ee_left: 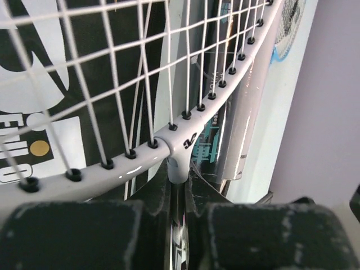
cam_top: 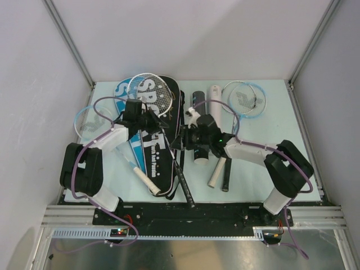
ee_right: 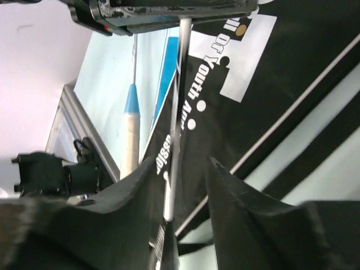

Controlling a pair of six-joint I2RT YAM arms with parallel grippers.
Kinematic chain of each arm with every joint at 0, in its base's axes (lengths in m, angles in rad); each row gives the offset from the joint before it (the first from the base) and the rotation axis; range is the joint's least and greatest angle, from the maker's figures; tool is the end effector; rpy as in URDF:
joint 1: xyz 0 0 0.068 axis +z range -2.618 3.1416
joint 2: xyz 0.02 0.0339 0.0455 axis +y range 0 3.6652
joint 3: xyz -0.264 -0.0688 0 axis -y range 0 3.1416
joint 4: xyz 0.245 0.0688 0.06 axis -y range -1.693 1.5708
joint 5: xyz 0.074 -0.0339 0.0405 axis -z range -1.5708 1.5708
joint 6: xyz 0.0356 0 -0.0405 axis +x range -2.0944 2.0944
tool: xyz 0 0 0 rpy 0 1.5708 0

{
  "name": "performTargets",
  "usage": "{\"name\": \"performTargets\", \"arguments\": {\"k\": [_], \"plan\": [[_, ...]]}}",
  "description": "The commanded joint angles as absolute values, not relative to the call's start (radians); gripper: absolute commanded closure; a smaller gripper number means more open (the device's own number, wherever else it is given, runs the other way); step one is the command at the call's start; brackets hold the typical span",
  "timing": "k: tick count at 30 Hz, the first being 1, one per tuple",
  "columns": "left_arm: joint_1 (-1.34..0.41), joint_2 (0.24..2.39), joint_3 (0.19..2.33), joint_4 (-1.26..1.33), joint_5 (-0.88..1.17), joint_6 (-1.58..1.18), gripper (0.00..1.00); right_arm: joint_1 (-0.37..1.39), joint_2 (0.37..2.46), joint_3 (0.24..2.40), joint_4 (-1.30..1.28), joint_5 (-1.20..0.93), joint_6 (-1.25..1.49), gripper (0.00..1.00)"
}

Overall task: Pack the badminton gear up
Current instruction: Pick up the racket from the racket bag.

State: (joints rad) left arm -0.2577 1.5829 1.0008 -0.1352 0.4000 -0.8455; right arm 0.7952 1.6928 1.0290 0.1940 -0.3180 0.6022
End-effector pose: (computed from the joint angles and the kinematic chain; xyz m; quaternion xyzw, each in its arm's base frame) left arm 0.3265 -0.1004 0.2227 -0.1797 0.8777 -0.3666 0.2507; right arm 0.2569 0.2778 0.2230 -0.1635 0.8296 0.4356 0.3087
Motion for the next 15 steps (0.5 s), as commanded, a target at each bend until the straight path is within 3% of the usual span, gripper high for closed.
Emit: {"name": "performTargets", "arguments": {"k": [1,6,15], "plan": [[-0.257,1.518,0.984,-0.009,0.496,-0.899,1.0,0.715,1.569,0.928,0.4,-0.567,0.637,0.48],[-0.26,1.467,0.974,0.045,0.528,-0.902,1.0,0.699,1.496,0.832,0.452,-0.692,0.664,0.33],[-0.265,1.389,0.957,0.116,0.565,-0.898,1.0,0.699,1.526,0.732,0.698,-0.844,0.802,0.36]]}}
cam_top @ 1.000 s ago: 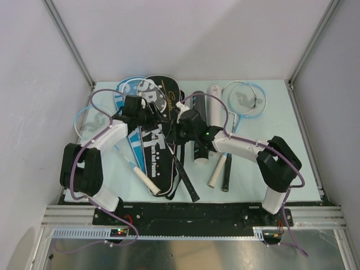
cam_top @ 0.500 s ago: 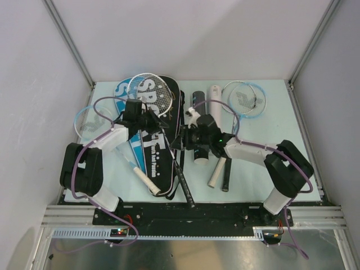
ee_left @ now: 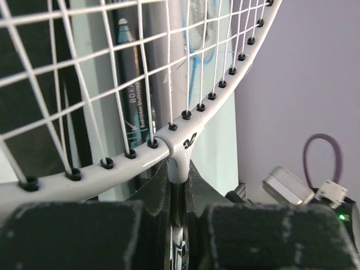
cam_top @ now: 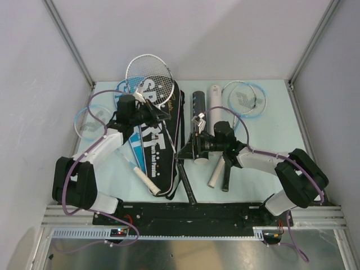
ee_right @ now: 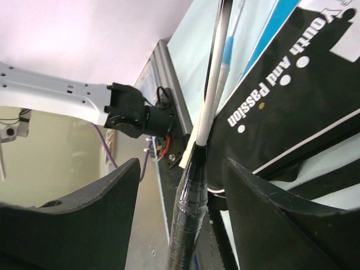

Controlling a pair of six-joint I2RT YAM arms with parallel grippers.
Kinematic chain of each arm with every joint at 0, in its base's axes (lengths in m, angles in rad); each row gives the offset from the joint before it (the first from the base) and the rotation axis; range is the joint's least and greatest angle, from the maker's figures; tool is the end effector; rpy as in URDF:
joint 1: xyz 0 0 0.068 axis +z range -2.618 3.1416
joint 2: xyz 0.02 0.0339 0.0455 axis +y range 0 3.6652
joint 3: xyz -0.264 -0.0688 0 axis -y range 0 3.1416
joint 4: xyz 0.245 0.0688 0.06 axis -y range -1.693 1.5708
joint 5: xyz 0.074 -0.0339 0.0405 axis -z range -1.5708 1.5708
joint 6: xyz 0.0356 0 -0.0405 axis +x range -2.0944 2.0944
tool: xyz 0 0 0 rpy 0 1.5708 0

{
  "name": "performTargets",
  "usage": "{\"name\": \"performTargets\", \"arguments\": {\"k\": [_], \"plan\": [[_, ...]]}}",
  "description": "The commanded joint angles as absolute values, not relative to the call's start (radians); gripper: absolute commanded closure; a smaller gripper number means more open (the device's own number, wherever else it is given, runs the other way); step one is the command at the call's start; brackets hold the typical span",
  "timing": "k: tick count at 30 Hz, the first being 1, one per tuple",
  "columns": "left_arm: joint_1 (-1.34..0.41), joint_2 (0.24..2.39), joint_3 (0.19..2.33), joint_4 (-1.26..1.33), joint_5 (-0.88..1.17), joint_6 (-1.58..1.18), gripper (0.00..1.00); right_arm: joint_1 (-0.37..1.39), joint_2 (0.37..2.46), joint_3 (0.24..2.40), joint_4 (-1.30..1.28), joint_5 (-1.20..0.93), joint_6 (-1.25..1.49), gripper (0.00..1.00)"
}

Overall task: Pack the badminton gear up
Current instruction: Pick up the racket from the racket bag.

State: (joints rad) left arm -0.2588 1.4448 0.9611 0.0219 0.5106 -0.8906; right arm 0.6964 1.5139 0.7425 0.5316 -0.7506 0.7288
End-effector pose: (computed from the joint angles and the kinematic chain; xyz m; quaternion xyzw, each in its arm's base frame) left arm 0.3104 -0.1002 0.2678 -0.1292 0.8232 -0.4571 0.3109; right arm 0.2296 0.2237 0.2255 -0.2144 0.7354 0.5938 0.2462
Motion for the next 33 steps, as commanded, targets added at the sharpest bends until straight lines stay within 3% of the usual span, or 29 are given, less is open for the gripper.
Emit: {"name": "performTargets", "arguments": {"k": [1,6,17,21,22,24,29,33], "plan": [[-0.266,1.388,0.956,0.125,0.571,-0.9,1.0,0.699,1.529,0.731,0.711,-0.845,0.816,0.37],[-0.268,1.374,0.928,0.19,0.575,-0.938,1.0,0.701,1.554,0.729,0.763,-0.835,0.881,0.46],[-0.271,1.386,0.919,0.286,0.618,-1.026,1.0,0.699,1.618,0.73,0.887,-0.802,0.968,0.5],[-0.27,1.387,0.916,0.299,0.63,-1.036,0.98,0.703,1.615,0.73,0.861,-0.792,0.971,0.7],[-0.27,1.386,0.913,0.3,0.627,-1.035,0.95,0.703,1.61,0.729,0.852,-0.789,0.971,0.78],[-0.271,1.384,0.903,0.299,0.617,-1.035,0.79,0.702,1.587,0.727,0.837,-0.775,0.973,0.94],[-0.262,1.389,0.897,0.209,0.618,-0.985,0.23,0.671,1.517,0.708,0.867,-0.71,1.058,1.0],[-0.263,1.361,0.866,0.091,0.575,-0.905,0.15,0.617,1.471,0.687,0.885,-0.656,1.119,1.0]]}}
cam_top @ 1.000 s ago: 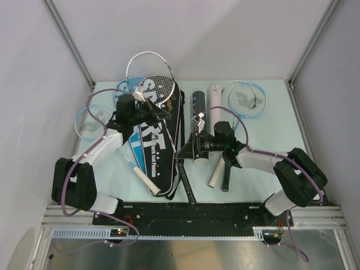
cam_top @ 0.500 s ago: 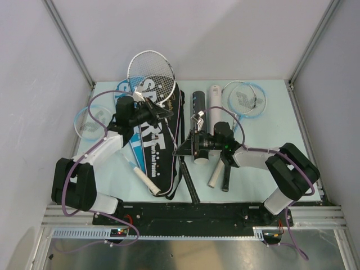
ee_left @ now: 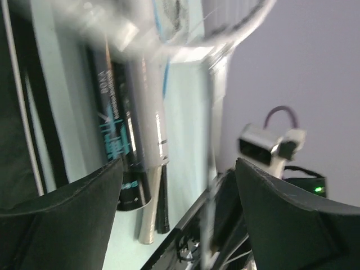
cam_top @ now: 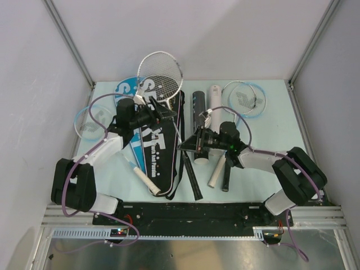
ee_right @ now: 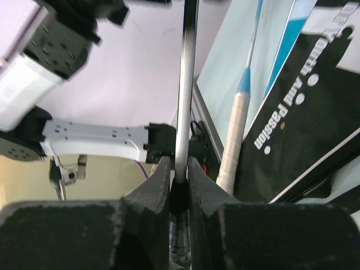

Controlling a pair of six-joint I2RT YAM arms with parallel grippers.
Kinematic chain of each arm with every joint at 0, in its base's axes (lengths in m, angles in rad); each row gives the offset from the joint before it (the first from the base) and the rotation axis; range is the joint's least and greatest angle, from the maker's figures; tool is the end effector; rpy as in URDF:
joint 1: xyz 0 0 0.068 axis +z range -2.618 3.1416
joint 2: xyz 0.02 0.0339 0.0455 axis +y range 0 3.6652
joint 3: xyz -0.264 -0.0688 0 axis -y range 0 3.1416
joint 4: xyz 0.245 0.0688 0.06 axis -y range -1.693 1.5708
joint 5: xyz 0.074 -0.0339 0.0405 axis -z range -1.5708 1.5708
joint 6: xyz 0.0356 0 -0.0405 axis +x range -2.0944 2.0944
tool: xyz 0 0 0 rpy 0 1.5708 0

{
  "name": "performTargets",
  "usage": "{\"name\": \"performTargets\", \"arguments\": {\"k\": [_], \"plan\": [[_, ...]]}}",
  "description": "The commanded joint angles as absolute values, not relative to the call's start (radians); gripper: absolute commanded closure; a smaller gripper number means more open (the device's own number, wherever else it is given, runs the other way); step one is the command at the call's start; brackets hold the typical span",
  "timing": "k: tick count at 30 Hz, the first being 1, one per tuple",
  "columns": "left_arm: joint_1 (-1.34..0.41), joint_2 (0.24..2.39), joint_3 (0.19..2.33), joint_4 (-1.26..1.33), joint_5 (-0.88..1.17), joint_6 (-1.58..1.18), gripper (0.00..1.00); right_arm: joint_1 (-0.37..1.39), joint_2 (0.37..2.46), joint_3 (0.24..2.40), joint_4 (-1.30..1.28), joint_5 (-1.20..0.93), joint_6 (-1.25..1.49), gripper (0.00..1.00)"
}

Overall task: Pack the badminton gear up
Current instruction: Pick up the racket from the racket bag, then open the racket bag at the center of the board.

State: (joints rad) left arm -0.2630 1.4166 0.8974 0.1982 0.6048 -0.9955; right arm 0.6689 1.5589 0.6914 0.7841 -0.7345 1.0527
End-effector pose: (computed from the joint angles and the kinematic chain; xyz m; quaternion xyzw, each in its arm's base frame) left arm 0.3037 -0.1027 0.2723 -0.1146 0.7853 -0.5240 0.3094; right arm 0.2371 0.2179 0.2211 -0.1076 0.7206 0.6514 0.2115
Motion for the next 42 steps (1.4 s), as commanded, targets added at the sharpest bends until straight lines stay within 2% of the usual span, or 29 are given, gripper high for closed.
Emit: {"name": "performTargets", "arguments": {"k": [1,6,12,23,38,42], "plan": [[-0.265,1.35,0.857,0.056,0.555,-0.88,0.14,0.605,1.458,0.682,0.876,-0.641,1.124,1.0],[-0.295,1.301,0.846,-0.142,0.402,-0.761,0.16,0.522,1.398,0.67,0.788,-0.602,1.106,1.0],[-0.377,1.326,0.884,-0.298,0.182,-0.676,0.23,0.43,1.261,0.626,0.631,-0.544,1.017,1.0],[-0.584,1.614,1.157,-0.488,-0.16,-0.603,0.34,0.335,1.03,0.583,0.412,-0.5,0.89,1.0],[-0.664,1.893,1.307,-0.57,-0.275,-0.621,0.47,0.263,0.954,0.505,0.402,-0.529,0.879,1.0],[-0.677,1.922,1.323,-0.606,-0.32,-0.629,0.58,0.247,0.959,0.489,0.428,-0.542,0.889,1.0]]}}
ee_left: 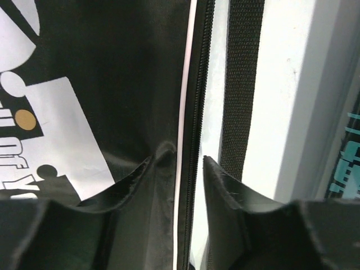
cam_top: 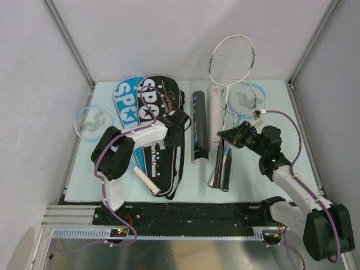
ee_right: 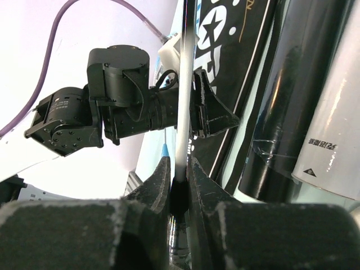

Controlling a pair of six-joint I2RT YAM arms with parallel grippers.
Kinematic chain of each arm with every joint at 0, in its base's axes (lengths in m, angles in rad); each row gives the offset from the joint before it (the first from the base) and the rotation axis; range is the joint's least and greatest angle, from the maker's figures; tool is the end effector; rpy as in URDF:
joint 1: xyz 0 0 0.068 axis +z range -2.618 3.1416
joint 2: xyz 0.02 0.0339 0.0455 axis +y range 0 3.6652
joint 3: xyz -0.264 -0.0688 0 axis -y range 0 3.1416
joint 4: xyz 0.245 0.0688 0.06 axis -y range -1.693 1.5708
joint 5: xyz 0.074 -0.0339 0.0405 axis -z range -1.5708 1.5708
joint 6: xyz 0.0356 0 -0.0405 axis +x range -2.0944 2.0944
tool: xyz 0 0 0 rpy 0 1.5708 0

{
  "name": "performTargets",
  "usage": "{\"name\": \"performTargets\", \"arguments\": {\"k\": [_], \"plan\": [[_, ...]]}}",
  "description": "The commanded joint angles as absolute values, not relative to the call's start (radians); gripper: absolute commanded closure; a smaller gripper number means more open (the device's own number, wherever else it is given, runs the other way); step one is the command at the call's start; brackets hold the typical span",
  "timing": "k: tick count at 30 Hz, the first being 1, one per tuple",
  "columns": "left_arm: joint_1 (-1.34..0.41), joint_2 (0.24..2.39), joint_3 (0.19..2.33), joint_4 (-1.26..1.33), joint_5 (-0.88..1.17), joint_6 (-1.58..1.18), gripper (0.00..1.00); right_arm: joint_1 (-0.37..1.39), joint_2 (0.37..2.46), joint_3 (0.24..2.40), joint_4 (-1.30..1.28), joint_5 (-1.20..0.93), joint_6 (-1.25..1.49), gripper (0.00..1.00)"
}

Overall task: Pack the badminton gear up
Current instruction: Open the racket bag at the center of the board.

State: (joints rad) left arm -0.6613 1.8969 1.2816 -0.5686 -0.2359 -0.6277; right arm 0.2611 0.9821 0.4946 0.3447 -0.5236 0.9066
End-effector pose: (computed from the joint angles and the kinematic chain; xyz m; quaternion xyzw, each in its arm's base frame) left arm 0.3052 -0.2270 0.1706 -0.0062 0.9748 -0.0224 0.2220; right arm 0.2096 0.0744 0.2564 0.0708 0.7461 0.5119 0.4199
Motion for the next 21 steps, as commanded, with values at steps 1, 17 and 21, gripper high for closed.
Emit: {"name": "performTargets", "arguments": {"k": [1,17,21], "plan": [[-0.679,1.926,1.325,-0.615,-0.33,-0.631,0.61,0.244,0.96,0.487,0.434,-0.545,0.892,1.0],[-0.691,1.895,1.334,-0.66,-0.381,-0.641,1.0,0.241,0.972,0.481,0.411,-0.567,0.896,1.0],[-0.684,1.805,1.337,-0.66,-0.346,-0.666,1.0,0.267,0.973,0.475,0.385,-0.599,0.92,1.0]]}}
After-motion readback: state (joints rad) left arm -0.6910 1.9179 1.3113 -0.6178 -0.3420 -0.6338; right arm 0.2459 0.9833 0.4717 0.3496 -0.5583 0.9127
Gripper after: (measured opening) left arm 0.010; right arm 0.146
